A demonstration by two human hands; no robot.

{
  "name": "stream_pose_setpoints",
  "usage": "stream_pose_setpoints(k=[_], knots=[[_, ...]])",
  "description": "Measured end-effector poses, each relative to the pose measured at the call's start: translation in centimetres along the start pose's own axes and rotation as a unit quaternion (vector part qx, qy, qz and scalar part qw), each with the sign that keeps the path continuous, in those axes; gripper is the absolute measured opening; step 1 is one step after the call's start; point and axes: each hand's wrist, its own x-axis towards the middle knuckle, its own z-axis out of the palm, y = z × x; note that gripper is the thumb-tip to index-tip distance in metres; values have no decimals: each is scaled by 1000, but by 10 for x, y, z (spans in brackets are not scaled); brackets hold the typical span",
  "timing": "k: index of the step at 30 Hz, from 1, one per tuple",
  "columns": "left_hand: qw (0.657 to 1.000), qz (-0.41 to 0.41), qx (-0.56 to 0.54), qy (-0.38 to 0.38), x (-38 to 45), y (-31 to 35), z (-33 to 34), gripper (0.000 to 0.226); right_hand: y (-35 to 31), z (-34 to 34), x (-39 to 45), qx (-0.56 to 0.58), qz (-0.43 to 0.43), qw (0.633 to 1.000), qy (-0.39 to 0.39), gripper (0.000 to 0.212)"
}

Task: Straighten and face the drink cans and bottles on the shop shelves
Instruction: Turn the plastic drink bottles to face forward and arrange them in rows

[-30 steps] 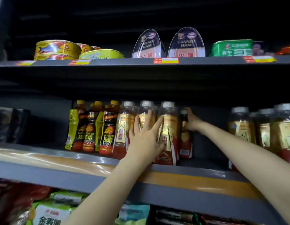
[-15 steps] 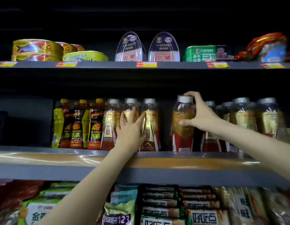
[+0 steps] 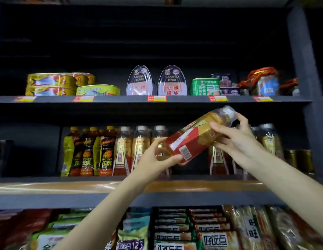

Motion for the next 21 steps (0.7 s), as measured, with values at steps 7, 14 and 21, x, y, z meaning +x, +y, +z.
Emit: stream_pose_setpoints(k=[7, 14, 21], knots=[[991, 106, 51, 57, -17, 17, -12, 68, -8, 3, -16, 21, 195, 978, -73, 37], [983, 128, 131, 29, -19, 41, -17, 73, 5, 10, -28, 138, 212, 967, 15, 35], [950, -104, -294, 6, -13, 39, -4, 67, -1, 6, -21, 67, 101, 992, -43, 65]])
